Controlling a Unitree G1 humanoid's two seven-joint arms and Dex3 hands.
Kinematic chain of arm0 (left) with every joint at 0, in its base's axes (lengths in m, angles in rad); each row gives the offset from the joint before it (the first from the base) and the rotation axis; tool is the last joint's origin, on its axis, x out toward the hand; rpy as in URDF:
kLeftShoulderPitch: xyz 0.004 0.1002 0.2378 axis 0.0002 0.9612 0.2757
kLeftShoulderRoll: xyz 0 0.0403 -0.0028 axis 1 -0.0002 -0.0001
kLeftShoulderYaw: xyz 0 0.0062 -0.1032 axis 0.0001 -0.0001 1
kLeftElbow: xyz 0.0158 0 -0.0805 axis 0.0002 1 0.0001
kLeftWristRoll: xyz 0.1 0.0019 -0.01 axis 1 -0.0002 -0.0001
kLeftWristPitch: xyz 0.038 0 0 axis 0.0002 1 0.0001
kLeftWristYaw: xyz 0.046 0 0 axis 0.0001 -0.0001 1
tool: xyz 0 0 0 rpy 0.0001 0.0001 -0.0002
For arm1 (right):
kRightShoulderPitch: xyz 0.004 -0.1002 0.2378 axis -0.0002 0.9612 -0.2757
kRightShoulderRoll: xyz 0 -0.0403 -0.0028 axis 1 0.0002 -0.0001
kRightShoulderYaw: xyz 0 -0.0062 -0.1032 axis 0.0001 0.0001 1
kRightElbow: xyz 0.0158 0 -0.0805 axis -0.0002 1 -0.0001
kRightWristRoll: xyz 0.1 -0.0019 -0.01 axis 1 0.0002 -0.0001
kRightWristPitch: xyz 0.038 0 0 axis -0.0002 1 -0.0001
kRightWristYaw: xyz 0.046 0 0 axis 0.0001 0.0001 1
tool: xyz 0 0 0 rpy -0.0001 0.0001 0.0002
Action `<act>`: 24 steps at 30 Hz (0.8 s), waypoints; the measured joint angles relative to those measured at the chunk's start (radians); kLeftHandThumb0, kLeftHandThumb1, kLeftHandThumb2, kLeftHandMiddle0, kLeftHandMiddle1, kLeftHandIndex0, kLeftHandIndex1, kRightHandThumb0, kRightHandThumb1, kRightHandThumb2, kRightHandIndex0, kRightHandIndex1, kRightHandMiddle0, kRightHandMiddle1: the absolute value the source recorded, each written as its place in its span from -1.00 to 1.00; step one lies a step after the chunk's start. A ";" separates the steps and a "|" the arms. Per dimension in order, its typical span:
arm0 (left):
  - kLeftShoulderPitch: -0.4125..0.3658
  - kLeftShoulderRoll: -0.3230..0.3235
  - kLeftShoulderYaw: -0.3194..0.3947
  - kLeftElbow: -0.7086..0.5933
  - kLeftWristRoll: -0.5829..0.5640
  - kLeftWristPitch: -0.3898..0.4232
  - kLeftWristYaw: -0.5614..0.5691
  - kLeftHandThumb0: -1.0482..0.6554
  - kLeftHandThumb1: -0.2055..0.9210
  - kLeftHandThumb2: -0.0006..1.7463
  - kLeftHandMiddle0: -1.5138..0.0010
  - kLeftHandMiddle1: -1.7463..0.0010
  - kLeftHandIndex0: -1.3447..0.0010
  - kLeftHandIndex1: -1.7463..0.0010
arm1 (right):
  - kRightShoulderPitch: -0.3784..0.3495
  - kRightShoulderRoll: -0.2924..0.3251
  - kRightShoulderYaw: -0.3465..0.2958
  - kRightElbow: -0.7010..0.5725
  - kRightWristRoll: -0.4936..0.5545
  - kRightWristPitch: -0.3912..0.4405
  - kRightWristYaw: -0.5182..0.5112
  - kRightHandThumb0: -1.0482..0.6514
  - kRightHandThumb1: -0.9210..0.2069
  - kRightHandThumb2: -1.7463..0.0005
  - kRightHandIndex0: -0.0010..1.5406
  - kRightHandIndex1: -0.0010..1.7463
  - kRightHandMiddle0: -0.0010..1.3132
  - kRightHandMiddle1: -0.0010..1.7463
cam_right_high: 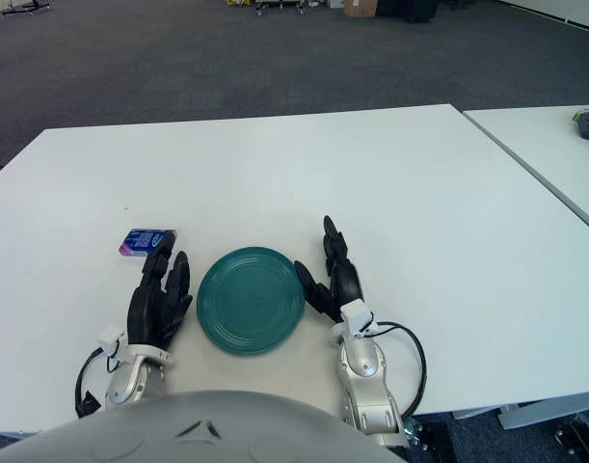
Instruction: Put the gum into the plate.
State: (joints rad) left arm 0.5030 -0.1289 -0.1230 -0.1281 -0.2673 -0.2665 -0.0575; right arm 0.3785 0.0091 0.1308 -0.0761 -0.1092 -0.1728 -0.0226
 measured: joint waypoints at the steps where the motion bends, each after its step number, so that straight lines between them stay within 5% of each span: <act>1: -0.008 0.006 0.008 -0.003 0.002 0.007 0.001 -0.75 1.00 -0.31 0.80 0.96 1.00 0.31 | 0.000 0.000 0.000 0.001 0.000 -0.004 0.000 -0.66 -1.00 0.47 -0.89 -0.99 -0.96 -0.98; 12: -0.272 0.107 0.146 -0.136 0.150 0.118 0.107 -0.79 1.00 -0.11 0.58 0.92 1.00 0.07 | -0.004 -0.014 0.003 -0.011 0.024 0.033 0.035 -0.67 -1.00 0.38 -0.87 -0.99 -0.98 -0.97; 18: -0.309 0.142 0.134 -0.161 0.263 0.123 0.104 -0.75 1.00 -0.16 0.52 0.92 1.00 -0.01 | -0.008 -0.010 0.003 -0.017 0.038 0.046 0.041 -0.66 -1.00 0.35 -0.85 -0.98 -0.98 -0.97; 24: -0.362 0.268 0.144 -0.151 0.444 0.137 0.089 -0.79 1.00 -0.24 0.53 0.94 1.00 -0.01 | -0.009 -0.011 0.005 -0.007 0.028 0.032 0.032 -0.65 -1.00 0.35 -0.86 -0.99 -0.99 -0.96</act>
State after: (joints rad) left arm 0.1414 0.1395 0.0206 -0.2789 0.1763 -0.1299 0.0313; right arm 0.3697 -0.0018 0.1362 -0.0829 -0.0808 -0.1407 0.0095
